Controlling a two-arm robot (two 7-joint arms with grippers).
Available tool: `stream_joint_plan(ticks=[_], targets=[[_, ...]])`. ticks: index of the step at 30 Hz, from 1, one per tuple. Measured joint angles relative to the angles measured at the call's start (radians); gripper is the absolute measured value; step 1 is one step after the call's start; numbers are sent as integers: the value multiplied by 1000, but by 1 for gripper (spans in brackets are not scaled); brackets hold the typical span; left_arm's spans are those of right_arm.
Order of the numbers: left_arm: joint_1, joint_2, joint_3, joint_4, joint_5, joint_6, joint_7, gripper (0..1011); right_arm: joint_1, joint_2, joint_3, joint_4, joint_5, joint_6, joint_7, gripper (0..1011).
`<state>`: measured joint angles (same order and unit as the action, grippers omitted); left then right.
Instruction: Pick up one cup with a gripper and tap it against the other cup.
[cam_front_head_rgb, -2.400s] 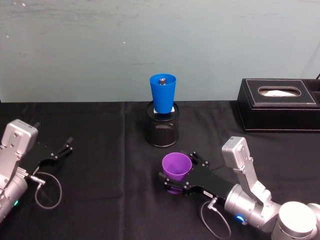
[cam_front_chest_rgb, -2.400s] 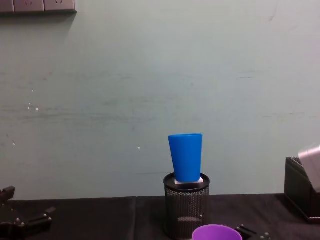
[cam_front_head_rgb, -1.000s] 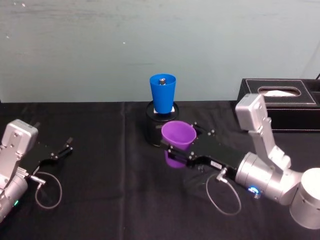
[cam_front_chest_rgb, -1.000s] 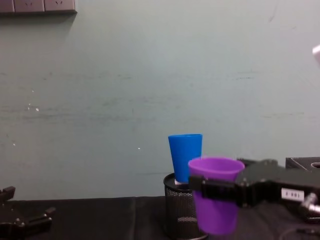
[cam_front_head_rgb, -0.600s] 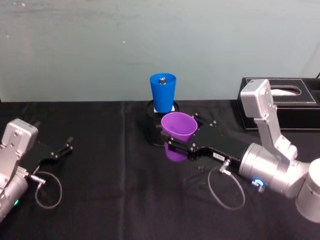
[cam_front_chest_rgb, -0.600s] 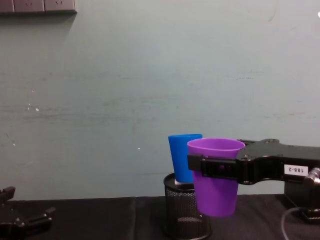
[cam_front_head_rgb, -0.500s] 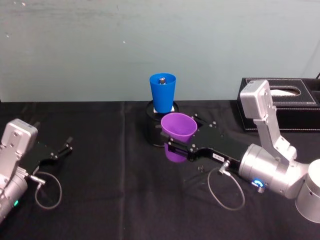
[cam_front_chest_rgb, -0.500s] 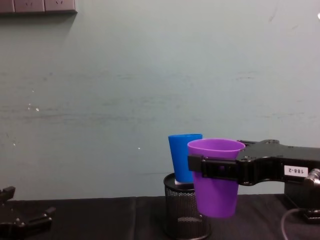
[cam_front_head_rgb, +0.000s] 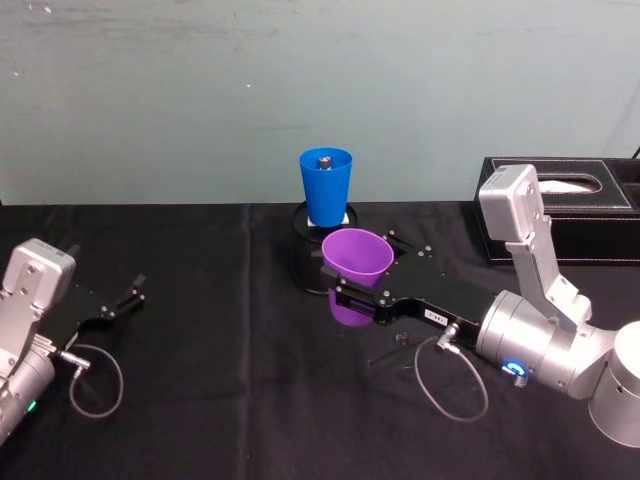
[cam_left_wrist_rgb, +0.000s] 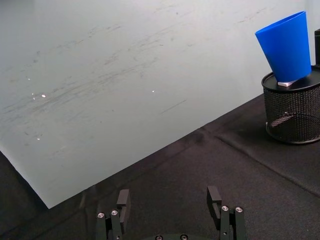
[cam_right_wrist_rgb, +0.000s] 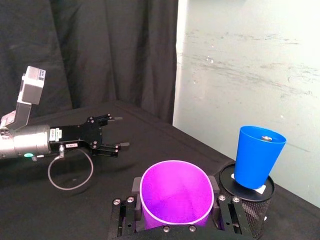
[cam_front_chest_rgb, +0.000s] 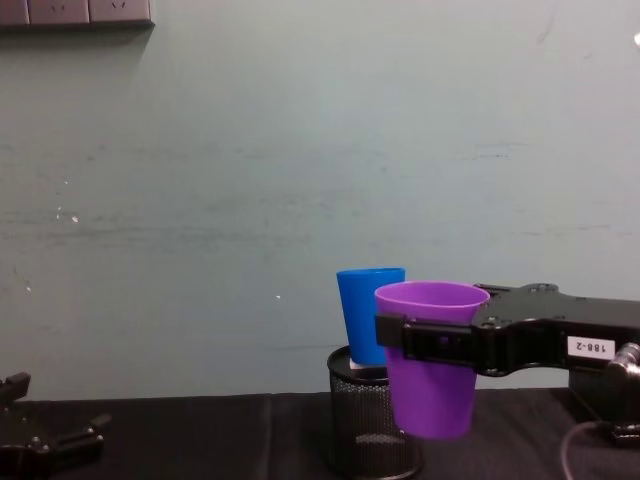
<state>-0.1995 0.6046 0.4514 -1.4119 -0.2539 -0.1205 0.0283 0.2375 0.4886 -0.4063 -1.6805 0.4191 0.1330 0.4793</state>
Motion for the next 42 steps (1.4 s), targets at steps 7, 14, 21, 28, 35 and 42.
stream_joint_plan(ticks=[7,14,21,28,35,42], targets=[[0,0,0,0,0,0,0,1000,0,-1,0,1,-1,-2,0,747],[0,0,0,0,0,0,0,1000,-1,-1,0,2,-2,-2,0,747],[0,0,0,0,0,0,0,1000,-1,-1,0,3,-2,-3,0,747],[0,0,0,0,0,0,0,1000,-1,-1,0,3,-2,-3,0,747],[0,0,0,0,0,0,0,1000,0,-1,0,3,-2,-3,0,747],[0,0,0,0,0,0,0,1000,-1,-1,0,3,-2,-3,0,747]])
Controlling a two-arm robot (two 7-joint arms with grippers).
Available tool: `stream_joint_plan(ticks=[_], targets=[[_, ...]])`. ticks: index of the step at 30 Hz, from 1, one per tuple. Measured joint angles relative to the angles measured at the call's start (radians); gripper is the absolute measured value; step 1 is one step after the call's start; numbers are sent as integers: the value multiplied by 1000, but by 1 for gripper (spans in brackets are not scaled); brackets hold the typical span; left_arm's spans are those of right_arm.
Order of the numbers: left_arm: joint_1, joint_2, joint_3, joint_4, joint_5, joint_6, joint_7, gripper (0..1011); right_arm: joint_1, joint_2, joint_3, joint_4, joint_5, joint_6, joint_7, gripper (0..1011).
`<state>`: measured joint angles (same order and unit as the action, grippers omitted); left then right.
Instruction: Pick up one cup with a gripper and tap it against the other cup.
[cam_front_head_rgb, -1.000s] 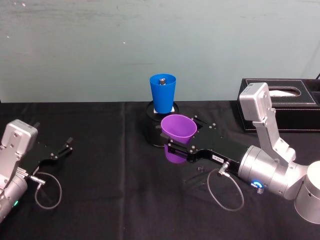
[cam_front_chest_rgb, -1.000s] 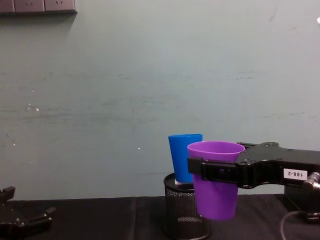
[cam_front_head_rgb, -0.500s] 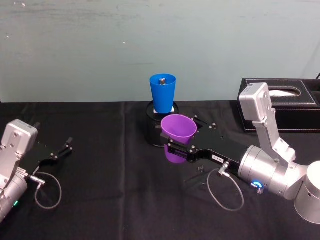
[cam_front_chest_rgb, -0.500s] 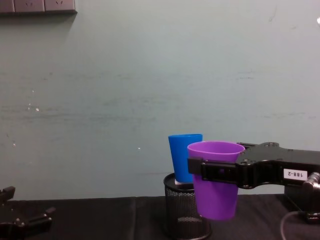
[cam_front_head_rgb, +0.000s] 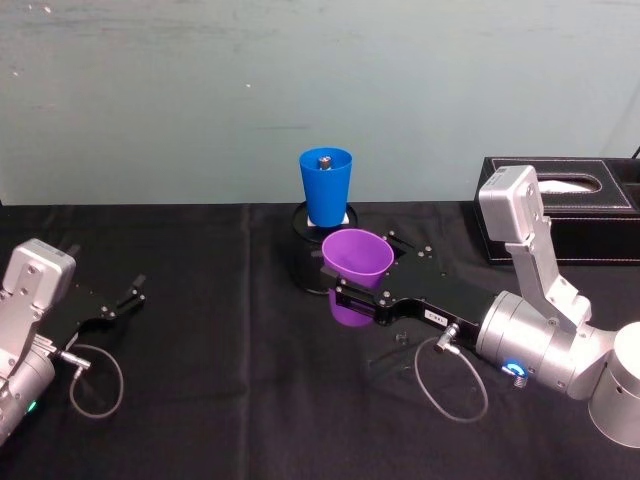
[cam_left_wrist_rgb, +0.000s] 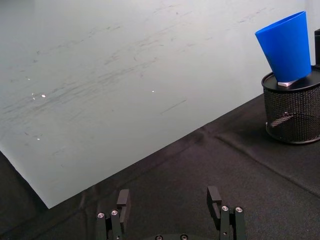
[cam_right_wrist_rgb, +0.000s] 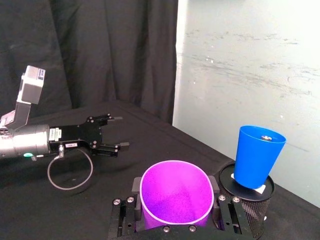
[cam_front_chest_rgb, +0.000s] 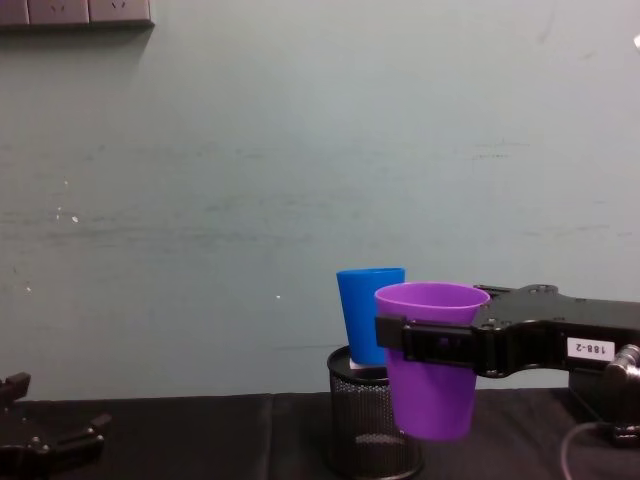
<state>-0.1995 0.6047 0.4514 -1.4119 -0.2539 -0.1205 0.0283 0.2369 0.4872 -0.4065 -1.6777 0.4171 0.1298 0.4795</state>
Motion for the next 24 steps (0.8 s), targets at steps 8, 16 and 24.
stream_joint_plan(ticks=[8,16,24], targets=[[0,0,0,0,0,0,0,1000,0,0,0,0,0,0,0,748],[0,0,0,0,0,0,0,1000,0,0,0,0,0,0,0,747],[0,0,0,0,0,0,0,1000,0,0,0,0,0,0,0,747]])
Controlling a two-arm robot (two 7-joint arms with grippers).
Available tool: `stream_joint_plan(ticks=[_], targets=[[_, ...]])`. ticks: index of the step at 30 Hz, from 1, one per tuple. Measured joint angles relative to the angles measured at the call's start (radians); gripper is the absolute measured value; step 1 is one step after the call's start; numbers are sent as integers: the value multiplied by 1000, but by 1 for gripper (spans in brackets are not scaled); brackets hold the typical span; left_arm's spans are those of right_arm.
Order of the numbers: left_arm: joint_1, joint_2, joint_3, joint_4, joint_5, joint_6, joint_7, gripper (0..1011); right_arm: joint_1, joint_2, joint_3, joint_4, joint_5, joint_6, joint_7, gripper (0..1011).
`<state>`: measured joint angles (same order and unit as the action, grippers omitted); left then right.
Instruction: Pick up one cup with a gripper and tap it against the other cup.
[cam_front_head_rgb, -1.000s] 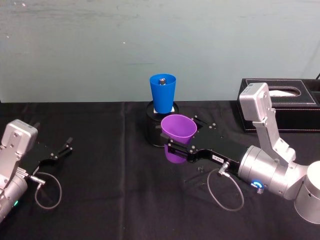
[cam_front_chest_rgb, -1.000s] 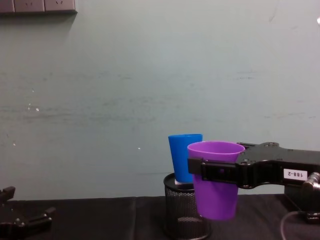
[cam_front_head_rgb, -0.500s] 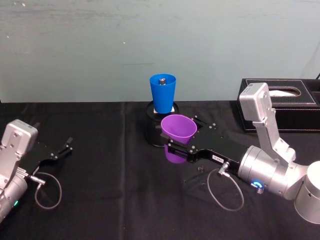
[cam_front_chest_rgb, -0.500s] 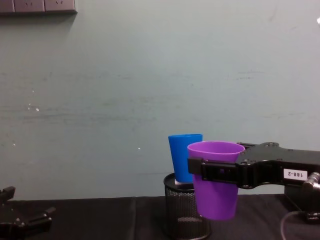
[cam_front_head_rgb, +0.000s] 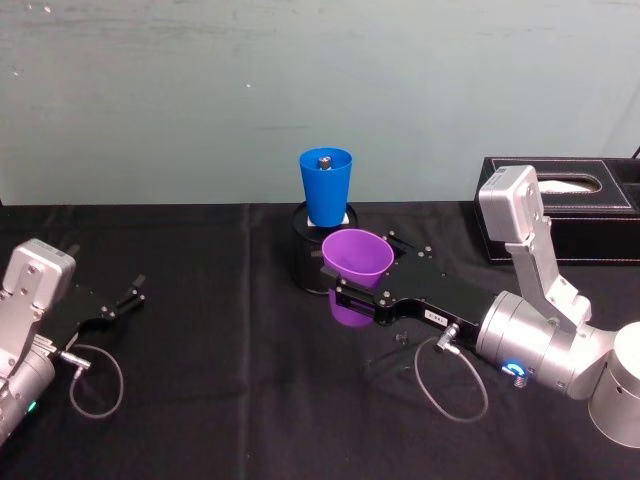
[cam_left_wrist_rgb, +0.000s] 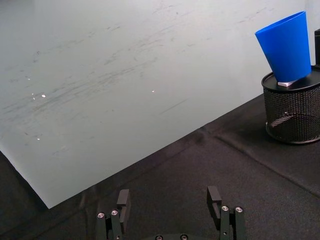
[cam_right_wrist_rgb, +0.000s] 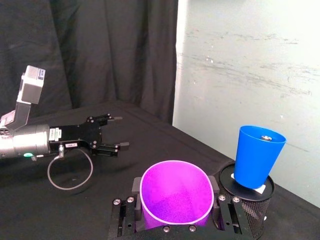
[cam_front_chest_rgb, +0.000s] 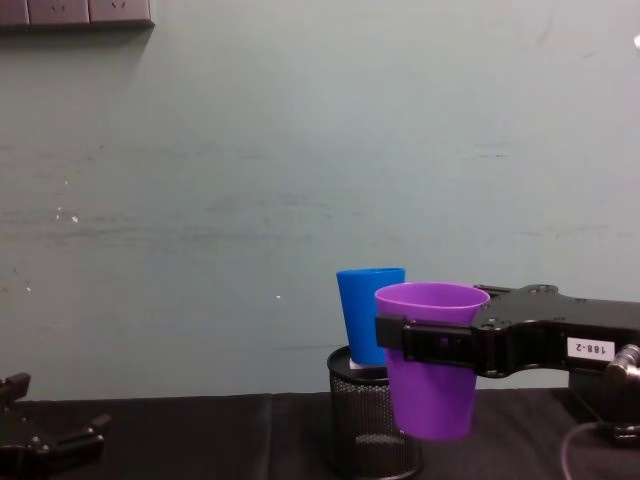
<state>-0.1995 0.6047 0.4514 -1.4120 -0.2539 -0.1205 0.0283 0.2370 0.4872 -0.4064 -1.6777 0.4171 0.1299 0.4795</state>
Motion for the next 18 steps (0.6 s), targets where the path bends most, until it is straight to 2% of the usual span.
stream_joint_plan(ticks=[18], targets=[[0,0,0,0,0,0,0,1000,0,0,0,0,0,0,0,747]])
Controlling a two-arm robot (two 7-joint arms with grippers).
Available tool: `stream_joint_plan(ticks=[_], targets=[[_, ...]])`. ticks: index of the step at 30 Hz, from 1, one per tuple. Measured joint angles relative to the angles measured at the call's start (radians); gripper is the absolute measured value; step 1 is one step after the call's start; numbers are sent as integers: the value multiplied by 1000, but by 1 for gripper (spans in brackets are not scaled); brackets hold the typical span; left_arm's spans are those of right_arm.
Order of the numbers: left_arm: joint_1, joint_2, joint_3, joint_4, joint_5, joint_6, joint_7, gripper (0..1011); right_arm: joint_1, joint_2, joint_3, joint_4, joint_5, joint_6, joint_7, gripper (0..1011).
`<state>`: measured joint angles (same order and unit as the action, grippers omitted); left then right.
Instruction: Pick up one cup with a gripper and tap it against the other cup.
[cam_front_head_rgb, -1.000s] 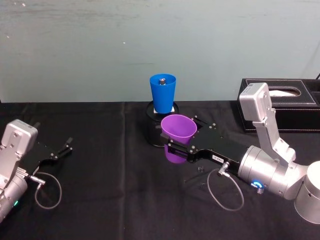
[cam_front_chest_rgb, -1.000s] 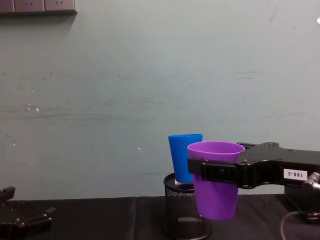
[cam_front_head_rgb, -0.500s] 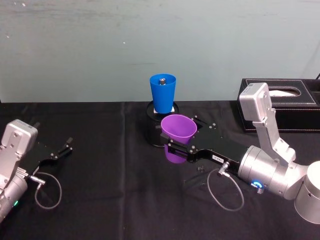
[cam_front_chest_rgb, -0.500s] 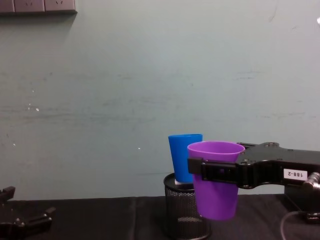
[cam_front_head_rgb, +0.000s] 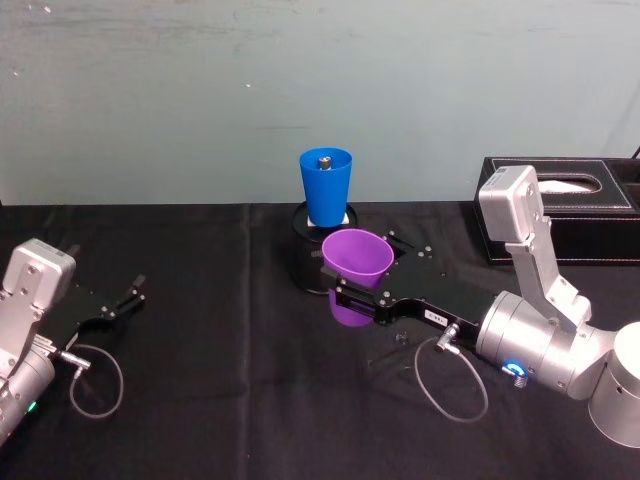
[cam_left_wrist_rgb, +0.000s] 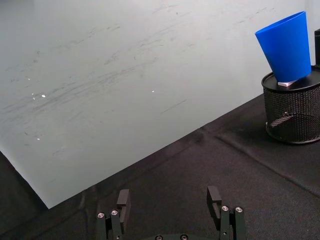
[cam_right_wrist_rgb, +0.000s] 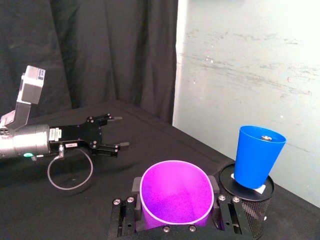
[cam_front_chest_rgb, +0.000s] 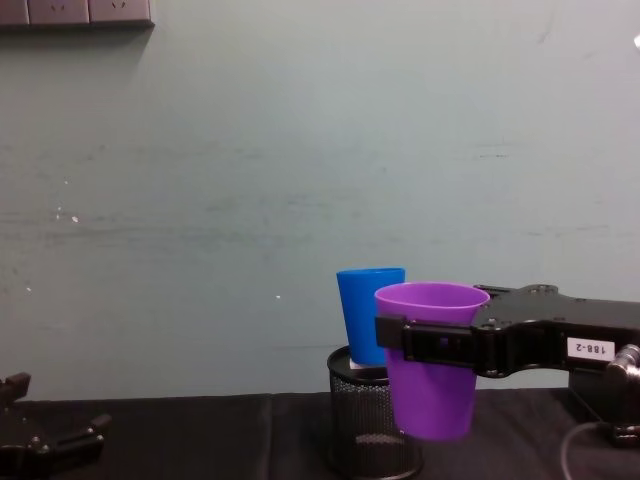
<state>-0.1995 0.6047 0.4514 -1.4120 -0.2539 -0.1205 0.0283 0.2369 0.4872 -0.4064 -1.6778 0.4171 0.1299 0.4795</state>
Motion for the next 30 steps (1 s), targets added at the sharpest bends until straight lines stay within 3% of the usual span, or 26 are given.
stream_joint_plan(ticks=[14,19,30], targets=[[0,0,0,0,0,0,0,1000,0,0,-1,0,0,-1,-1,747],[0,0,0,0,0,0,0,1000,13,-7,-2,20,-10,-8,-29,747],[0,0,0,0,0,0,0,1000,105,-66,-19,116,-29,15,-55,747]])
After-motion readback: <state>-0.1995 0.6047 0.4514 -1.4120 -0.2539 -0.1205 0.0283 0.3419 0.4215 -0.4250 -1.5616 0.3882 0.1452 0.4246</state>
